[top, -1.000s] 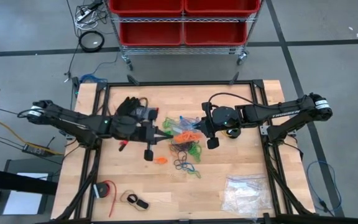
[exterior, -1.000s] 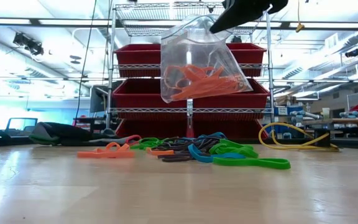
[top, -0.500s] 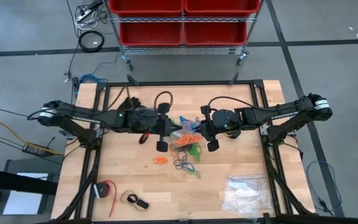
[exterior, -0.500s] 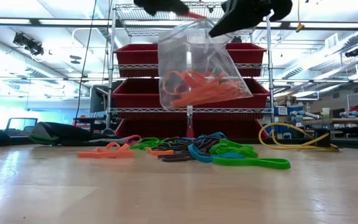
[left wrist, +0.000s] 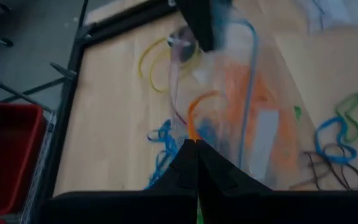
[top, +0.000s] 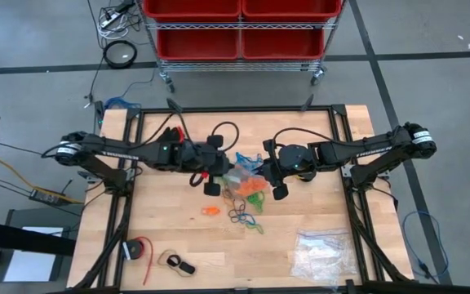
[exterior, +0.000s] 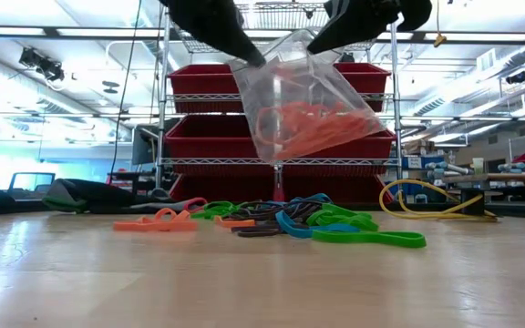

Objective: Sort rubber bands
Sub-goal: Put the orange rubber band into the transparent zip bag

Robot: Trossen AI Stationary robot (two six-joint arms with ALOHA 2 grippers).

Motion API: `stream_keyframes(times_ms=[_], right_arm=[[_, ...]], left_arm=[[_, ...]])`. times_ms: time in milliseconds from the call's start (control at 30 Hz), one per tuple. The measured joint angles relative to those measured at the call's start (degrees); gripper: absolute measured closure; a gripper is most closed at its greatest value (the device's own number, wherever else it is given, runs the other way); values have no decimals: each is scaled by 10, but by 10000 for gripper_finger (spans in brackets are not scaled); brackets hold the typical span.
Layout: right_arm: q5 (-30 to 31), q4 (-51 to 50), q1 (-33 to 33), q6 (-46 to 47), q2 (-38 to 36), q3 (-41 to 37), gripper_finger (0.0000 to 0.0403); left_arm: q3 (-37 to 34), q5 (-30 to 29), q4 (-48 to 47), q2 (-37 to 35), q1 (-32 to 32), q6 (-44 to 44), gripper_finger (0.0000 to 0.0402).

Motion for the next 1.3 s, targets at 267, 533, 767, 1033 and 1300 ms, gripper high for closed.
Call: stream_keyframes(times_ms=[267, 533, 767, 1033, 1300], right_arm=[[0, 5, 3, -37, 0, 0, 403], [31, 9, 4, -86, 0, 0, 403], [84, 16, 18, -181, 0, 0, 403], [124, 55, 34, -287, 0, 0, 403], [123, 93, 41, -330, 0, 0, 403]], left_arm=[[0, 45, 16, 0, -4, -4, 398], [19, 40, 47, 0, -17, -1, 290], [54, 1, 21, -35, -20, -16, 189], [53, -13, -149, -100, -39, -114, 173], [-95, 81, -145, -112, -118, -234, 188]])
